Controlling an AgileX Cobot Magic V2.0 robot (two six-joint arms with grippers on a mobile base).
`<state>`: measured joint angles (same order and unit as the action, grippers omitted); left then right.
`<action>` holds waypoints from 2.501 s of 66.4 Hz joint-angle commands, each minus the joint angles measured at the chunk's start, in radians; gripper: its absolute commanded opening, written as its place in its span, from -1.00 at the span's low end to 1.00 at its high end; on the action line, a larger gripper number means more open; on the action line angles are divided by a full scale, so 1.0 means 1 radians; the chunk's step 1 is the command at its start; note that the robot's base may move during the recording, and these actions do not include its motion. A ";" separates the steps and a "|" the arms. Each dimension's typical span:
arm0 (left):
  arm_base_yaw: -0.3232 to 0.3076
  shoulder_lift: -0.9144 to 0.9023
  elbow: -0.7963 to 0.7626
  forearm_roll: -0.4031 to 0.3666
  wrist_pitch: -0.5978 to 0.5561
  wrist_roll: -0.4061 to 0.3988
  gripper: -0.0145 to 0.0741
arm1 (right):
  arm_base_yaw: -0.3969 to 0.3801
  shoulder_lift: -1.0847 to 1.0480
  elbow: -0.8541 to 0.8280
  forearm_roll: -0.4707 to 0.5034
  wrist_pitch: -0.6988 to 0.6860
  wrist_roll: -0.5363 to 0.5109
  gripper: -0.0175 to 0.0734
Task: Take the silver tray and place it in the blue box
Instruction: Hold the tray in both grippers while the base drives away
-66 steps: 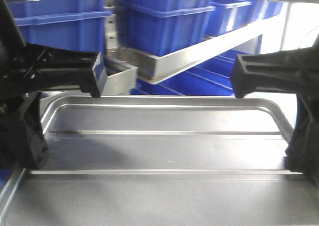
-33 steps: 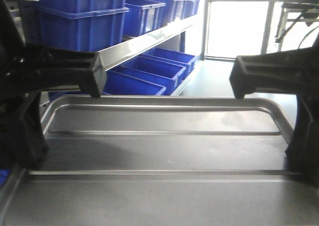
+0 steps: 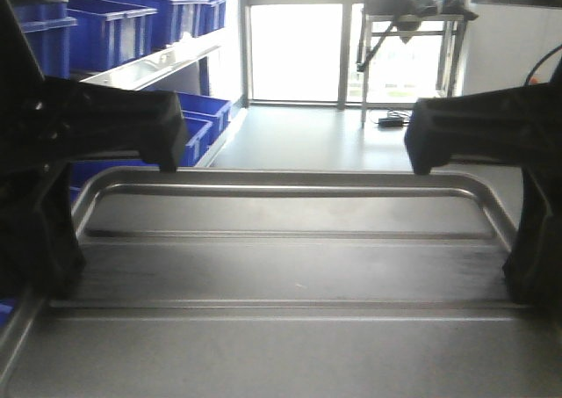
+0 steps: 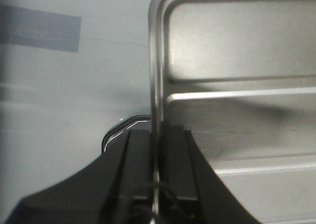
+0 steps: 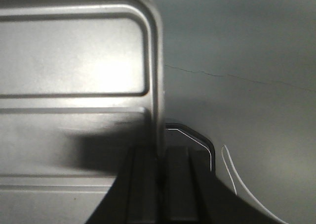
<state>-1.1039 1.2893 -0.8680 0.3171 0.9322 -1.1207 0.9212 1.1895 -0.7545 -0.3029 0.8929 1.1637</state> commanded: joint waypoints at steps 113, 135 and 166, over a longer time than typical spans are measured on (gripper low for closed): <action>-0.007 -0.028 -0.025 0.021 -0.015 0.001 -0.71 | -0.002 -0.026 -0.025 -0.038 -0.020 0.000 -0.49; -0.007 -0.026 -0.025 0.016 -0.015 0.001 -0.71 | -0.003 -0.026 -0.025 -0.039 -0.019 0.000 -0.49; -0.007 -0.026 -0.025 0.016 -0.014 0.001 -0.71 | -0.003 -0.026 -0.025 -0.039 -0.016 0.000 -0.49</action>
<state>-1.1039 1.2893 -0.8666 0.3171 0.9301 -1.1207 0.9212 1.1880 -0.7545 -0.3049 0.8974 1.1637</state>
